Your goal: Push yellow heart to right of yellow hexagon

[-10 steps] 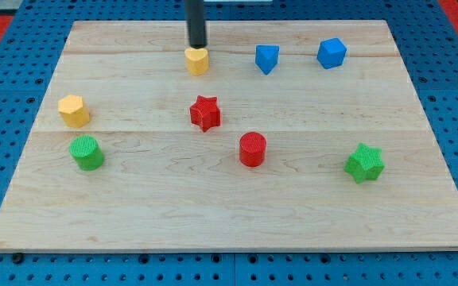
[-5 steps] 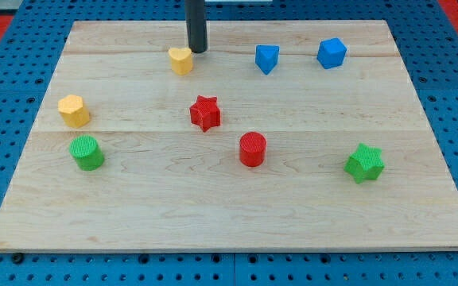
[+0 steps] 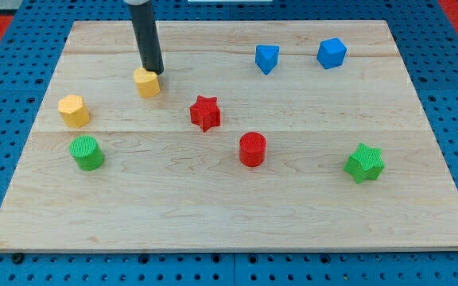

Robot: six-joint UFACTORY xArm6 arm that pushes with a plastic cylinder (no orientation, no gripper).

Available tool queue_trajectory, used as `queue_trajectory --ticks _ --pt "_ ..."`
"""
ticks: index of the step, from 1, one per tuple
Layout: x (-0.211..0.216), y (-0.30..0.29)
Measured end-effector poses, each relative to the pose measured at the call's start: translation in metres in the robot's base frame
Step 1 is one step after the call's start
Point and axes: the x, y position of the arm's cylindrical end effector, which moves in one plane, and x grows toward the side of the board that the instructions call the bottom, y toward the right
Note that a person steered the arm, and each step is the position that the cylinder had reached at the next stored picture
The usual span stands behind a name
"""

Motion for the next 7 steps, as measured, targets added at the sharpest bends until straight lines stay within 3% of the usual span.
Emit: queue_trajectory --ticks 4,5,7 --pt "0.079 0.005" --pt "0.098 0.036" --pt "0.179 0.030"
